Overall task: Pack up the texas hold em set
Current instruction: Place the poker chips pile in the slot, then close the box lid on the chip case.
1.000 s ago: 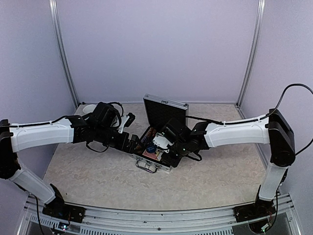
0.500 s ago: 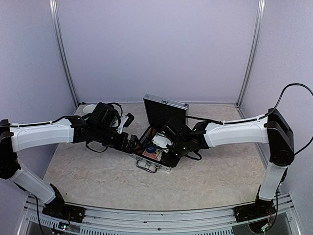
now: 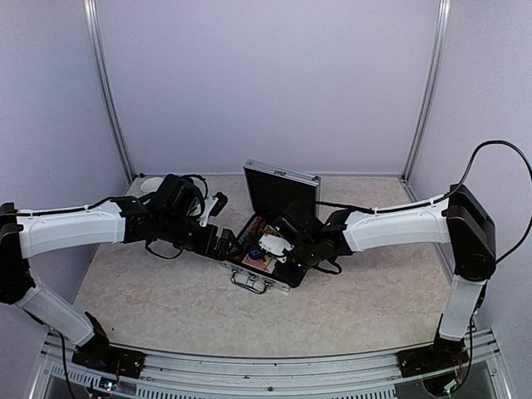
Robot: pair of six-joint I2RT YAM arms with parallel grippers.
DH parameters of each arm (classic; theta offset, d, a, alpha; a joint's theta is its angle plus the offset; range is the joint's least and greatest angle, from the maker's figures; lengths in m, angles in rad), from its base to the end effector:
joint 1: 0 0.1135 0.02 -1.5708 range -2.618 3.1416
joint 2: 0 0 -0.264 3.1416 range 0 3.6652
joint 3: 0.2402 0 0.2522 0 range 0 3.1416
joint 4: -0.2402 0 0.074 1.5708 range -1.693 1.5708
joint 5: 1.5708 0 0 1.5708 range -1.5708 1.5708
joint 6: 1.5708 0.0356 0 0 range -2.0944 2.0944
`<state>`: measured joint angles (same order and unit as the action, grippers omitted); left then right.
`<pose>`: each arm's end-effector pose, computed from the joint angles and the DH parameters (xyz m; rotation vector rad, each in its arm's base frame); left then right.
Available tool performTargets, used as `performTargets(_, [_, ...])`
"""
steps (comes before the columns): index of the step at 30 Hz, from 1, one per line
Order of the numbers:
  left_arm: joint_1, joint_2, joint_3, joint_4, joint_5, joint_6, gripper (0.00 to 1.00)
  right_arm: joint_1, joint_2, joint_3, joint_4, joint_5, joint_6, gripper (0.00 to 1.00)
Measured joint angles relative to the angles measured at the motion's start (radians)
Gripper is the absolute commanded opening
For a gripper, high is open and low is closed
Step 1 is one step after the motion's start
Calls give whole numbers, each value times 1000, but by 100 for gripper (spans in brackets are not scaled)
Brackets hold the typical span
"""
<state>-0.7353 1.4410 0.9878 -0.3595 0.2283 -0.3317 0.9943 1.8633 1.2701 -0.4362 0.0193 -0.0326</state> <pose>0.2223 -0.2119 0.2431 0.6121 2.4230 -0.7522 0.2128 0.3260 0.1852 -1.2882 2.2989 0.3157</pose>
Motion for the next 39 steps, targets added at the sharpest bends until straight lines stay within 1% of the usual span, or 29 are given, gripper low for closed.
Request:
performTargets(9, [0, 0, 0, 0, 0, 0, 99, -7, 4, -6, 18, -5, 0, 0])
performTargets(11, [2, 0, -1, 0, -1, 0, 99, -8, 3, -6, 18, -7, 1, 5])
performTargets(14, [15, -1, -10, 4, -5, -1, 99, -11, -11, -14, 17, -12, 13, 24])
performTargets(16, [31, -2, -19, 9, -7, -3, 99, -18, -44, -33, 17, -27, 26, 34])
performTargets(20, [74, -2, -22, 32, 5, -13, 99, -51, -163, -66, 20, -55, 58, 59])
performTargets(23, [97, 1, -21, 72, 22, -31, 99, -88, -260, -68, 27, -53, 76, 80])
performTargets(25, [107, 11, -16, 98, 32, -47, 99, -114, -317, -66, 29, -39, 82, 88])
performTargets(27, [111, 28, -1, 119, 38, -61, 99, -141, -355, -54, 20, -15, 83, 92])
performTargets(29, [113, 49, 24, 139, 49, -73, 99, -166, -373, -29, 11, 10, 77, 93])
performTargets(33, [113, 85, 62, 173, 63, -90, 99, -200, -373, 39, -19, 57, 64, 92])
performTargets(39, [113, 106, 63, 192, 79, -108, 99, -235, -370, 151, -39, 90, 18, 91])
